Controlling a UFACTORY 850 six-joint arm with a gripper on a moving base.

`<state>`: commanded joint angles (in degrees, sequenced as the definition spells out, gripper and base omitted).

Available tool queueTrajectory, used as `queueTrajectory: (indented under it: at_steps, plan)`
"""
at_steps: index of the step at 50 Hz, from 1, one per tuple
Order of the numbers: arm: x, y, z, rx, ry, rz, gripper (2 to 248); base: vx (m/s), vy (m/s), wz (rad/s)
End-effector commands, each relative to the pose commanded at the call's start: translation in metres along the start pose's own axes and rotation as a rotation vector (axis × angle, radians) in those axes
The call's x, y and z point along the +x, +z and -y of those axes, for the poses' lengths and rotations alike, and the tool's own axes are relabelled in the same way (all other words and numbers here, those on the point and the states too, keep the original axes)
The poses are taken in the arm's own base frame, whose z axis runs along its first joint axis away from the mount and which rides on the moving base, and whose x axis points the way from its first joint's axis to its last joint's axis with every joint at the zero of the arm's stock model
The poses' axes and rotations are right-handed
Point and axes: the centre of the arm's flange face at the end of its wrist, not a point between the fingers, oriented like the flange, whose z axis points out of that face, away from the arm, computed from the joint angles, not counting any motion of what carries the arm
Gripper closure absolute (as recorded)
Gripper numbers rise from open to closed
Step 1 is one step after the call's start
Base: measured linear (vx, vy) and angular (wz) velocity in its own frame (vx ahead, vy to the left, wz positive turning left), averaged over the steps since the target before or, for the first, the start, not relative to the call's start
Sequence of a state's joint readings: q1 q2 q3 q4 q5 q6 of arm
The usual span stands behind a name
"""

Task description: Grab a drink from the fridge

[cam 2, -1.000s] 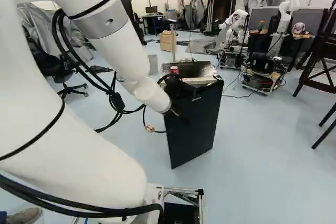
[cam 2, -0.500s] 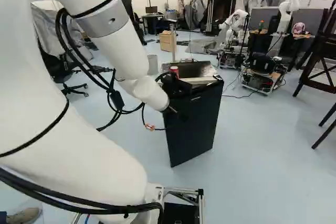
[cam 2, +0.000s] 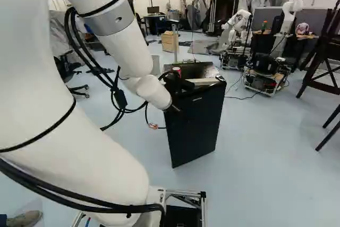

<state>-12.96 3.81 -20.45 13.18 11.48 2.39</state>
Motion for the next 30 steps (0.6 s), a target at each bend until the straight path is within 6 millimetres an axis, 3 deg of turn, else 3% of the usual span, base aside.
queueTrajectory:
  at_steps: [30]
  plan:
    - [0.018,0.010,0.009,0.009,-0.010,-0.042,3,0.000,0.000,0.000]
